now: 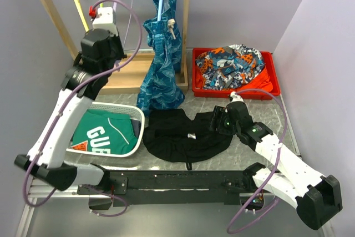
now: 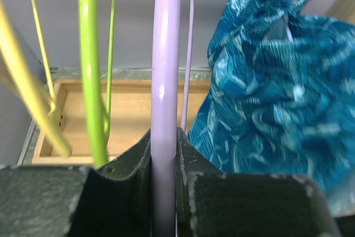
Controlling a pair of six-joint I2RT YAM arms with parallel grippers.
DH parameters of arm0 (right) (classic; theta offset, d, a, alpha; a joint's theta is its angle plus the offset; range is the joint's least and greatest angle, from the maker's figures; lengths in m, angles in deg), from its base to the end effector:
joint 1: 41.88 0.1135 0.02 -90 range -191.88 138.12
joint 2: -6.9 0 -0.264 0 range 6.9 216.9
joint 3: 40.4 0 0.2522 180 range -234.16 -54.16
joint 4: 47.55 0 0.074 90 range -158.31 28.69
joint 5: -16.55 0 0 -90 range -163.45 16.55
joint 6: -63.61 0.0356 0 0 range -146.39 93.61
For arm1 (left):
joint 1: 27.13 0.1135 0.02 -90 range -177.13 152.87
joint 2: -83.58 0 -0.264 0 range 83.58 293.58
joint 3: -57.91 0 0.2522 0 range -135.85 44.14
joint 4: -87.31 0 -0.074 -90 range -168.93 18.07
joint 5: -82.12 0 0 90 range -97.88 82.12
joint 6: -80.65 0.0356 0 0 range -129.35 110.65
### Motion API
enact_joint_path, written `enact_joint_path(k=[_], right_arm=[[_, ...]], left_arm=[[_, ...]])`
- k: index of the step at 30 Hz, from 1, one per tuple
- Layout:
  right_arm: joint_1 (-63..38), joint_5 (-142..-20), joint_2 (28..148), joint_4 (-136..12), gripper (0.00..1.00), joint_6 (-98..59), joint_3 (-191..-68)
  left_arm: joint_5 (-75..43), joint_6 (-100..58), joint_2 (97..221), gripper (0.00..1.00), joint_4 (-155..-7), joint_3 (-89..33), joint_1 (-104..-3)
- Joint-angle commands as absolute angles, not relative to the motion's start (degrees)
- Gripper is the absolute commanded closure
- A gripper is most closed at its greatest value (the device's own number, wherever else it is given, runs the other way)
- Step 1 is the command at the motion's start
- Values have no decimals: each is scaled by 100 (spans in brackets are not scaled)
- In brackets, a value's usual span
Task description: Place the shorts on the hanger
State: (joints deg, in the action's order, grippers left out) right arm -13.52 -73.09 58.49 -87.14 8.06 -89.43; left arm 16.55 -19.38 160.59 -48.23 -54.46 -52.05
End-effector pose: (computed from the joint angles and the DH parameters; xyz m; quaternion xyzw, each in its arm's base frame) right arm 0.1666 0.0897 0.2356 0.0498 0.9127 0.2089 0.3476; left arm 0.2523 -0.1010 0.4999 -0.0397 0.7553 -0.0368 0.6532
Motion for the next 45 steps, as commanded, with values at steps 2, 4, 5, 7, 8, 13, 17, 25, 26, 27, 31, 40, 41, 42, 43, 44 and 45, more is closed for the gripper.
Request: enact_joint_path(k=[2,4,5,7,8,13,17,25,26,27,31,40,41,42,43,44,45], right_arm=[[-1323,-7319,5779,-8548,24,771,-8940],[-1332,-7310,5744,-8583,24,779,-8967],[-1332,-7292,5726,-8610,24,788,-8976],[-1332,-7240,5682,-8645,24,806,-8993],[-1332,-7231,5665,-8662,24,815,-8993],[-1332,-7091,5524,-8777,24,867,-9028],[-1323,-6915,5401,-8926,24,973,-9081],[-1323,-6712,4655,-8988,24,1456,-8704],[-1332,-6686,4593,-9014,24,1491,-8668],[-1332,-6590,4531,-9040,24,1535,-8625],[-1323,-6413,4241,-9120,25,1746,-8379],[-1270,-6449,4513,-8654,29,1992,-8114],[-1209,-6370,4539,-8636,29,2010,-8123],[-1174,-6317,4539,-8636,29,2062,-8123],[-1130,-6256,4513,-8645,30,2089,-8123],[-1051,-6159,4504,-8654,30,2115,-8114],[-1033,-6115,4478,-8654,30,2150,-8106]], left_arm=[[1524,-2288,15267,99,-4720,-5096,-5349],[1506,-2472,15012,99,-4510,-5025,-5393],[1480,-2534,14924,99,-4430,-4947,-5411],[1393,-2701,14591,99,-4316,-4823,-5437],[1270,-2746,14468,99,-4289,-4675,-5446],[839,-2965,13641,99,-4078,-4410,-5455],[260,-3001,13096,99,-4025,-4375,-5463],[-1215,-2965,12129,99,-4095,-3963,-5621],[-1392,-2966,12024,99,-4104,-3918,-5717],[-1464,-2974,11997,99,-4104,-3883,-5927],[-1456,-2992,11988,99,-3868,-3655,-6657],[-1746,-3290,12014,99,-3437,-2777,-7292],[-1728,-3334,11953,99,-3393,-2644,-7292],[-1754,-3404,11901,99,-3384,-2504,-7292],[-1902,-3449,11857,99,-3410,-2198,-7292],[-1965,-3501,11769,99,-3419,-2056,-7300],[-2035,-3563,11742,99,-3384,-1941,-7292]])
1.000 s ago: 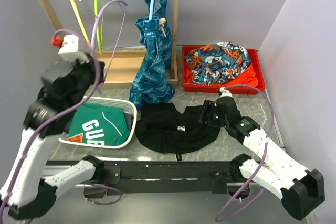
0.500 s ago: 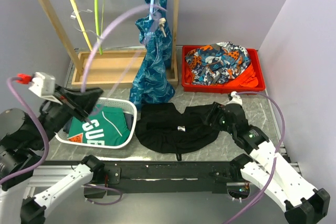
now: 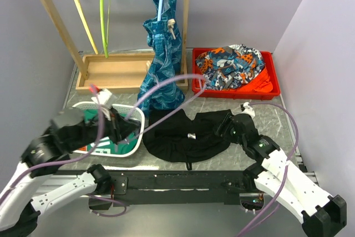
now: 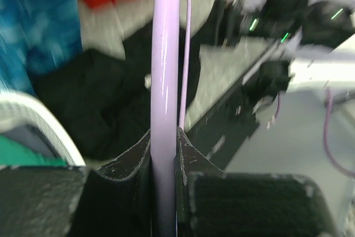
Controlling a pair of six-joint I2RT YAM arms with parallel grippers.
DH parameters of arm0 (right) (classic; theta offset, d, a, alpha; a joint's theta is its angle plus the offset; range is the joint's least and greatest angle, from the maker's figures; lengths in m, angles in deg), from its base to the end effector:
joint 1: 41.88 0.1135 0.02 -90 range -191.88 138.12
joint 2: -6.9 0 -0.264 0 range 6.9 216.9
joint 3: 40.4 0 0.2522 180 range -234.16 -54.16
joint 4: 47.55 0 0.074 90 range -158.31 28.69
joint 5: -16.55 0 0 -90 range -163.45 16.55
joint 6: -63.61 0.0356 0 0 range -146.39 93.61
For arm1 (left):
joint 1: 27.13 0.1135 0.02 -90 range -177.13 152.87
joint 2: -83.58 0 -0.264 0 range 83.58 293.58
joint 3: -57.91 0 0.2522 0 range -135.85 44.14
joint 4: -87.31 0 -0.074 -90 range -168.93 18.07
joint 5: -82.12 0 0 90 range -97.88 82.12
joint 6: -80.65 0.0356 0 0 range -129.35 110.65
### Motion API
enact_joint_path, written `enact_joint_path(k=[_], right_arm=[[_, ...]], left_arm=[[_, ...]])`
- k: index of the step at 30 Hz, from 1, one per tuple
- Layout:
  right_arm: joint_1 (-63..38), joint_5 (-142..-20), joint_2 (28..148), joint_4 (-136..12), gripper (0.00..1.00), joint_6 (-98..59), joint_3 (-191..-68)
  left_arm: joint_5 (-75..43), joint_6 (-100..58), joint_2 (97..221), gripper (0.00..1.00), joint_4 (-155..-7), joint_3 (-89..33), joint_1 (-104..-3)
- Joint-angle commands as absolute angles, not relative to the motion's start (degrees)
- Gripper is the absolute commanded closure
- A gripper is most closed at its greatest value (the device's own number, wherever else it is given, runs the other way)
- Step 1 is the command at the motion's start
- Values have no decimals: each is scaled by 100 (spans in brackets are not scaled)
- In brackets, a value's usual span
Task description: Place the shorts on the hanger
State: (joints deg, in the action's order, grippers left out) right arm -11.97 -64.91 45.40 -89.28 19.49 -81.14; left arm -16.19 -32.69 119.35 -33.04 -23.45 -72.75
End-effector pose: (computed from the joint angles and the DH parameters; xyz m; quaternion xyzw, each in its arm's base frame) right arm 0.1324 0.0701 0.2183 0.1567 0.8888 0.2082 0.3771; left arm 0.0580 -0.0667 0.4214 0.1956 0.7628 -0.3945 0.4735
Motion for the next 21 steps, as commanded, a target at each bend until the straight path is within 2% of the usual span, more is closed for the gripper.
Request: enact_joint_path(k=[1,6,17,18,21], right_arm=[[-1007,-6097,4478,-8662,31,2168,-8097],[-901,-5957,4583,-8636,37,2159,-8105],[-752,-5825,5180,-8372,58,2080,-8334],[-726,-5798,5242,-8373,65,2072,-8378],[-655,-5737,5295,-8381,74,2063,-8422]], left_arm=[[-2096,-3607,11707,99,-3366,-1766,-7292],[-2194,-3853,11566,99,-3243,-1387,-7292],[-2405,-3959,11671,99,-3155,-859,-7309],[-2361,-3933,11689,99,-3155,-868,-7309],[-2404,-3862,11777,99,-3216,-877,-7335]])
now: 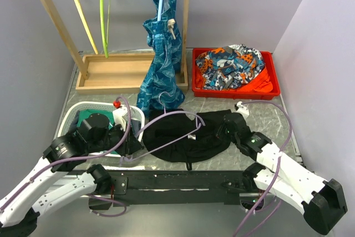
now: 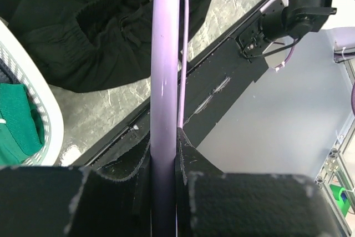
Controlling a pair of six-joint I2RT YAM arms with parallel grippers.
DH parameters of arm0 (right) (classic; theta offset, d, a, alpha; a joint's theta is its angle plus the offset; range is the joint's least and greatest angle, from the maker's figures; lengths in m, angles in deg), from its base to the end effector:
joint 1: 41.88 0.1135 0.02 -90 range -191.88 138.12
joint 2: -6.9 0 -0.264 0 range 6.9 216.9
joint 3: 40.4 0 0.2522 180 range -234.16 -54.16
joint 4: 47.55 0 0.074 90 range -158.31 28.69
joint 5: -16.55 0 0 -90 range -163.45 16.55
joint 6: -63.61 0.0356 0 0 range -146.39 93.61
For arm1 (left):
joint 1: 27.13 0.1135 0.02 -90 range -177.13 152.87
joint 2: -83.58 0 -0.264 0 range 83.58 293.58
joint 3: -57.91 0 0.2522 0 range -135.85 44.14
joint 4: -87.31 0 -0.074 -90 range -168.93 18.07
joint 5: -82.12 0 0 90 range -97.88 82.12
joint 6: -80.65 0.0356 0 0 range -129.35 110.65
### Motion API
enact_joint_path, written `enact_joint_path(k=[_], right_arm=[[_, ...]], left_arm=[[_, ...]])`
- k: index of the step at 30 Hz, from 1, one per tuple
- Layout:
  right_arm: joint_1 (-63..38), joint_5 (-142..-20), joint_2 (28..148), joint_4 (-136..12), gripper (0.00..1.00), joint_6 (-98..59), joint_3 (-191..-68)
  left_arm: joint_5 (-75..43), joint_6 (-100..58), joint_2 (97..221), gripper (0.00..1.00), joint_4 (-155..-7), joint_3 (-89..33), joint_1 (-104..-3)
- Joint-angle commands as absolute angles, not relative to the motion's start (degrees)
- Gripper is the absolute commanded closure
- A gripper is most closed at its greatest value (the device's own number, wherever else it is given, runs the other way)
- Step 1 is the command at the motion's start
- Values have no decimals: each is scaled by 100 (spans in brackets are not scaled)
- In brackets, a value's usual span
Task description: Place the shorts on the hanger
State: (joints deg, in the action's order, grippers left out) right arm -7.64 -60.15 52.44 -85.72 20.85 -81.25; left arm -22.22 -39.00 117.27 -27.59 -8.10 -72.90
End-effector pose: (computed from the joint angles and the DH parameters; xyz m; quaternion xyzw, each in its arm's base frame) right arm 0.1419 0.0867 0.2074 0.1491 0.8993 0.1788 0.3702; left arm 0.0667 -0.0812 0.3360 0.1813 0.8541 -0.3773 0.3088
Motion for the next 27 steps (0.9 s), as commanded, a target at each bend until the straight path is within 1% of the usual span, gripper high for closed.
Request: enact_joint_path(k=[1,2,3,5,7,9,14,17,19,22,23,25,27], right_arm=[[-638,-5719,5321,-8390,77,2054,-8448],[-620,-5684,5330,-8425,80,2045,-8492],[-611,-5658,5374,-8451,85,2019,-8579],[-594,-5614,5427,-8539,90,1993,-8668],[-576,-5534,5497,-8592,96,1957,-8791],[-550,-5465,5558,-8662,100,1931,-8896],[-366,-5315,5647,-8785,100,1852,-9107],[-111,-4999,5752,-9040,100,1764,-9458],[56,-4797,5849,-9180,100,1720,-9783],[144,-4770,5937,-9287,100,1527,-10153],[171,-4787,5954,-9295,100,1413,-10232],[162,-4814,6051,-9304,100,1290,-10452],[162,-4884,6051,-9261,100,1088,-10592]], left_arm=[[-2457,-3853,11794,99,-3225,-859,-7353],[-2457,-3845,11856,99,-3234,-859,-7397],[-2431,-3810,11891,99,-3217,-868,-7432],[-2326,-3766,11996,99,-3182,-877,-7537],[-2256,-3722,12049,99,-3199,-885,-7634],[-2116,-3713,12111,99,-3173,-929,-7792],[-1834,-3564,12277,99,-3373,-929,-8090],[-1684,-3564,12436,99,-3603,-1025,-8293],[-1255,-3563,12550,99,-3717,-1192,-8495],[-903,-3642,12839,99,-3963,-1403,-8934],[-806,-3616,12927,99,-4016,-1430,-9248],[-72,-3590,13225,99,-4165,-1430,-9601],[353,-3607,13420,99,-4410,-1422,-10155]])
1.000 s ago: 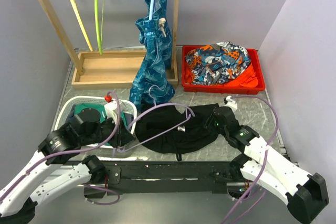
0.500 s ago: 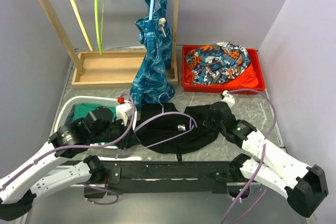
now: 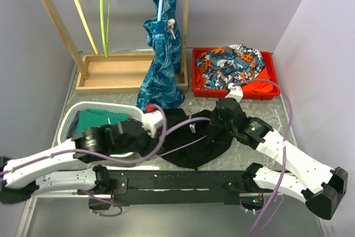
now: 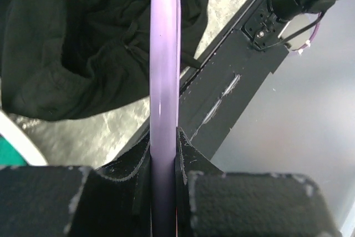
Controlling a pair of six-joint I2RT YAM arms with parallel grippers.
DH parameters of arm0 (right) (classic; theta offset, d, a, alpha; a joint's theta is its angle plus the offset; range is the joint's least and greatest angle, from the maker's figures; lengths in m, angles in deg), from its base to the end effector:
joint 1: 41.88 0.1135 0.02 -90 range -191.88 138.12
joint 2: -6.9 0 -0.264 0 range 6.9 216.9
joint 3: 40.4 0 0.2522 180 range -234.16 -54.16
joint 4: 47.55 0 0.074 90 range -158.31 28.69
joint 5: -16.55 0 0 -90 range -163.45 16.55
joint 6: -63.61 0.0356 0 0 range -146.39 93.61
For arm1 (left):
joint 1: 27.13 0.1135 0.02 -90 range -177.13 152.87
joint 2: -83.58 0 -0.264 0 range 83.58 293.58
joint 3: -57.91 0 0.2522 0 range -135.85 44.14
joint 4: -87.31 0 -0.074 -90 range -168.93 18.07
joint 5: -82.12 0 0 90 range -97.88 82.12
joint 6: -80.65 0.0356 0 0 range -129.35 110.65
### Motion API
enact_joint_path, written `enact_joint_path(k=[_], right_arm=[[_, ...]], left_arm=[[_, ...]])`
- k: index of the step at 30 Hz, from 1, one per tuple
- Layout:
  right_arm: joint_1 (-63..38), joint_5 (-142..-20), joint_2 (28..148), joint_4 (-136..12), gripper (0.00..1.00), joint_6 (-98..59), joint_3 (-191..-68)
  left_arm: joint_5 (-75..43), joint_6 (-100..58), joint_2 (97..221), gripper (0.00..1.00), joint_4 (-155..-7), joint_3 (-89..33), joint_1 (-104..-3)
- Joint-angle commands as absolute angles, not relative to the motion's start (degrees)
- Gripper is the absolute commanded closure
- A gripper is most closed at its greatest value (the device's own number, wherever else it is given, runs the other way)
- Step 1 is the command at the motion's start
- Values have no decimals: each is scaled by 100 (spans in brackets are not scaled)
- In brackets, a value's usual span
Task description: Place the shorts on the hanger
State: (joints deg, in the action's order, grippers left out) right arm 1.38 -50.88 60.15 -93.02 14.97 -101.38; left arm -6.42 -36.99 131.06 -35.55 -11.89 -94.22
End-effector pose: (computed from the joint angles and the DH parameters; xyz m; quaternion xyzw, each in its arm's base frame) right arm 0.1524 0.1247 0.2935 0.0716 0.8817 0.1608 0.4377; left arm 0.0650 -0.1515 0.3413 0.2935 0.8362 -0.3330 0.3220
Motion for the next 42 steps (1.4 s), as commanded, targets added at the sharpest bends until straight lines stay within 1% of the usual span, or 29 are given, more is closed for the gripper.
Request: enact_joint_path(k=[1,2,3,7,8,13,16,20,22,24,29,37,39,40,41,42], right_arm=[[162,-4893,6042,-9208,100,1026,-10602],[162,-4910,6025,-9147,100,939,-10610],[162,-4954,5990,-9129,100,903,-10645],[162,-5077,5849,-9093,100,762,-10698],[171,-5086,5797,-9111,100,736,-10690],[153,-4928,5357,-9313,100,700,-10637],[145,-4928,5085,-9401,100,762,-10654],[136,-5146,4882,-9428,100,754,-10689],[136,-5165,4908,-9375,100,744,-10724],[145,-5034,5066,-9409,100,727,-10847],[5,-4928,5418,-9638,100,884,-11225],[-189,-5455,5752,-9726,99,1245,-11428],[-207,-5639,5744,-9770,92,1306,-11454],[-216,-5657,5743,-9840,86,1359,-11472],[-259,-5605,5691,-10058,72,1499,-11524],[-312,-5587,5665,-10191,65,1578,-11559]], left_arm=[[938,-3633,13542,99,-4534,-1395,-10340],[1170,-3642,13587,99,-4674,-1352,-10629],[1346,-3634,13605,99,-4832,-1247,-10710],[2173,-3783,13684,99,-5544,-965,-10834],[2531,-3800,13658,99,-5650,-869,-10851],[2842,-3669,13464,99,-6196,-306,-10869],[3264,-3826,13578,99,-5995,-314,-10869],[3063,-3600,13482,99,-6423,-112,-10948],[2704,-3450,13430,99,-6887,55,-10983],[2614,-3283,13421,99,-7092,169,-11088],[2544,-3194,13508,99,-7672,503,-11220],[2702,-3028,13482,99,-8665,1057,-11308],[2763,-2975,13552,99,-8928,1118,-11317],[2789,-2966,13631,99,-9043,1153,-11317],[2816,-2913,13675,99,-9131,1189,-11317],[2859,-2904,13719,99,-9254,1232,-11317]])
